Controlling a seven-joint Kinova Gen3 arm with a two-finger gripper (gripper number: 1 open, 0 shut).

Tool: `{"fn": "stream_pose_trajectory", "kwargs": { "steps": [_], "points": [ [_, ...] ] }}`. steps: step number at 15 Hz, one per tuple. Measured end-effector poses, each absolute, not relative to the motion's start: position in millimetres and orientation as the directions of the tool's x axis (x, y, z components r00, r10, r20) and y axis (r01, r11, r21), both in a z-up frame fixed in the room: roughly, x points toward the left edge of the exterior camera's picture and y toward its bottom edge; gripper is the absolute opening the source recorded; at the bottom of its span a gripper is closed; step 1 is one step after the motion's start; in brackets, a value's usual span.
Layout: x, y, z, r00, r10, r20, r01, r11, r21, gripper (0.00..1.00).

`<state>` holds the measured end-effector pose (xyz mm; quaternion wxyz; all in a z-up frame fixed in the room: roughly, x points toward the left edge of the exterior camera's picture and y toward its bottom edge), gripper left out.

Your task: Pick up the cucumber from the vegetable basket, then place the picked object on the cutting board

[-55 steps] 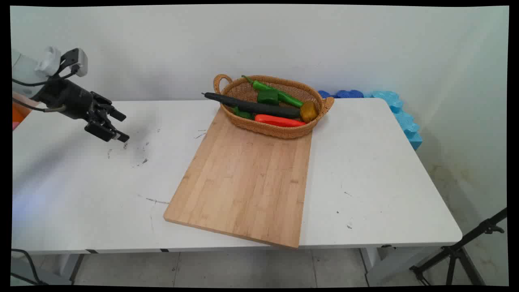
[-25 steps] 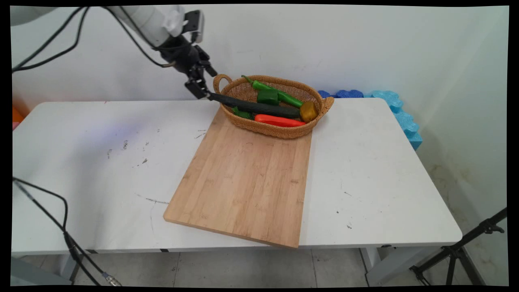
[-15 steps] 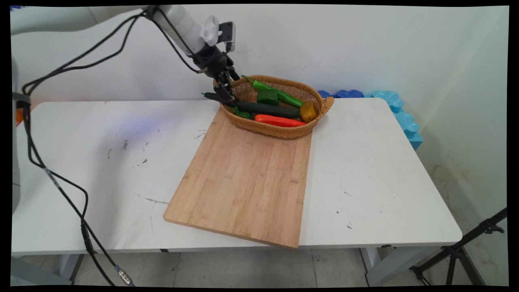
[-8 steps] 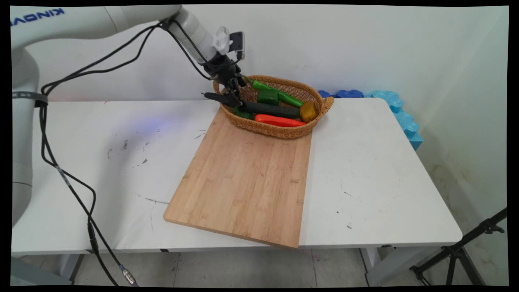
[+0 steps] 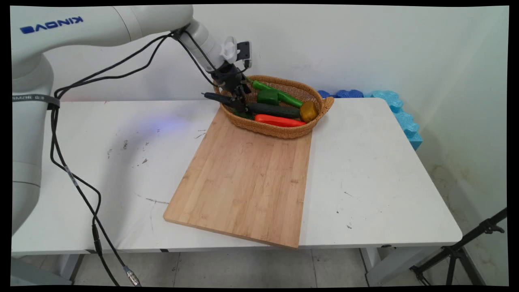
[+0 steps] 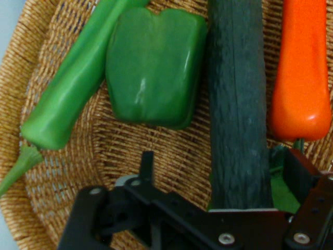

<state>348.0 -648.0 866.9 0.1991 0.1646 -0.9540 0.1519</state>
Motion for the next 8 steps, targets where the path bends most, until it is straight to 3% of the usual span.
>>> {"fn": "stream_pose_trajectory", "kwargs": {
  "steps": [1, 8],
  "points": [
    [346.9, -648.7, 865.0, -0.867, -0.255, 0.429, -0.375, 0.9, -0.223, 0.0],
    [342.8, -650.1, 856.7, -0.867, -0.257, 0.426, -0.374, 0.902, -0.217, 0.0]
  ]
}}
